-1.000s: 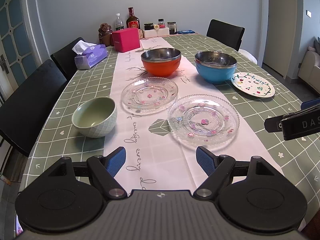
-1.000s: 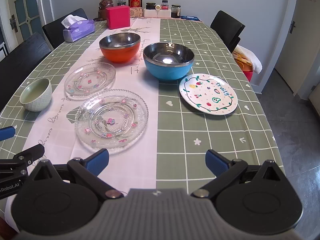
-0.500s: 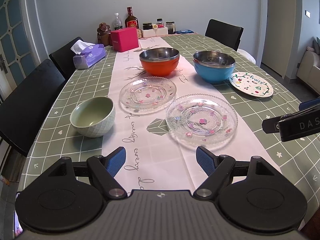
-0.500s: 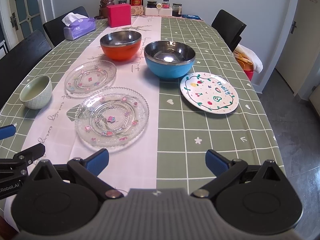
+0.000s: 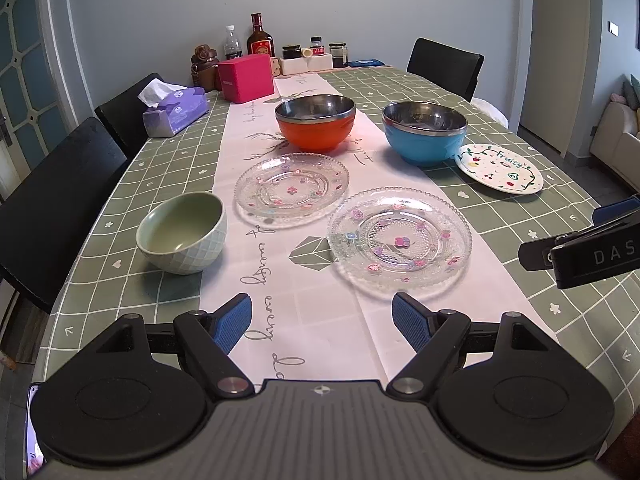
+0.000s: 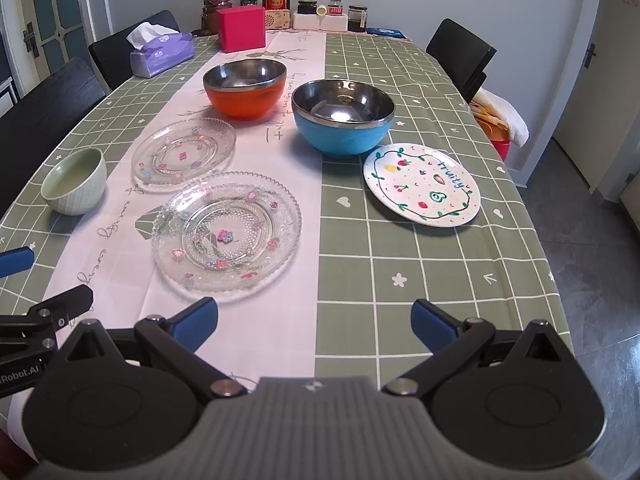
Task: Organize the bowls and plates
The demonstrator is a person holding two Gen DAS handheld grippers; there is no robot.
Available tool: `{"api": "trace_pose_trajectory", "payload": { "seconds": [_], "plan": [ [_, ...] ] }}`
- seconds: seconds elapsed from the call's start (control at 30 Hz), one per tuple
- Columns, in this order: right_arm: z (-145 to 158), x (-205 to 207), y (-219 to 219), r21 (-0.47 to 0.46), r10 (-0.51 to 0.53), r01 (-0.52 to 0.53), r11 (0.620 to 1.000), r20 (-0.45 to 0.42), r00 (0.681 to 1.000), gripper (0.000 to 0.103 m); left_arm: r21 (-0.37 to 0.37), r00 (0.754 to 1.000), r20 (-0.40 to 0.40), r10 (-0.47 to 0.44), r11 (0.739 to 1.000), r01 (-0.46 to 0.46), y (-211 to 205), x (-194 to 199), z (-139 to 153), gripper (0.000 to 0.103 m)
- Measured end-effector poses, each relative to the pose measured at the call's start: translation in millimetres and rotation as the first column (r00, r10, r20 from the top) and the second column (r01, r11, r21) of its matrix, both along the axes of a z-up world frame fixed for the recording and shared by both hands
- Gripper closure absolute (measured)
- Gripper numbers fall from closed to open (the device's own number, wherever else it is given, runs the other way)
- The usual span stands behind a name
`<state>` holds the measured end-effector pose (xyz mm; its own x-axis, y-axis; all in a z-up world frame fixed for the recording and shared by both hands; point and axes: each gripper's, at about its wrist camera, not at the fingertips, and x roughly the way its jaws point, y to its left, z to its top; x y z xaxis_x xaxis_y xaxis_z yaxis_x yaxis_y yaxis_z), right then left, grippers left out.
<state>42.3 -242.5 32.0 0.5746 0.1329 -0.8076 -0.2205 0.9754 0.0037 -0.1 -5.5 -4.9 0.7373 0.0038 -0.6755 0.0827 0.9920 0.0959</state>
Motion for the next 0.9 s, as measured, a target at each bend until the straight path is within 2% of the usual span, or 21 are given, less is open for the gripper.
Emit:
{"api": "trace_pose_trajectory", "payload": {
  "seconds": [0.4,0.47,0.6,0.67,0.83,0.9],
  "plan": [
    [-1.2,1.1,-0.4,-0.001,0.002,-0.002,1.0,-0.005,1.0,0.003,-0.008,1.0,-0.002,-0.001,1.0,0.001,0.3,-0.5,0.1,0.01],
    [-2.0,1.8,-1.1,0.007,0.003,-0.003,1.0,-0.013,1.0,0.002,-0.032,1.0,-0.005,-0.005,0.999,0.004,1.4,0.2,0.4,0.013],
    [-0.5,3.0,-5.7,0.072,0.008,-0.007,0.997,-0.014,1.0,0.003,-0.126,1.0,0.01,-0.014,0.992,0.015,9.6,-1.4,3.8,0.017],
    [3.9,0.4,-6.9,0.1,0.013,-0.016,0.995,0.024,1.0,0.003,-0.143,1.0,0.009,-0.005,0.99,0.006,11.4,-1.4,5.9,0.017],
    [11.0,-13.0,-7.9,0.11,0.062,-0.089,0.99,0.228,0.972,0.003,-0.06,0.998,0.066,0.013,0.998,-0.009,5.0,-2.5,9.5,0.017],
    [9.8,-16.3,-15.0,0.173,0.081,-0.135,0.976,0.287,0.954,0.003,-0.094,0.997,0.079,-0.01,0.995,0.017,7.1,-0.4,11.8,0.017]
  ]
}}
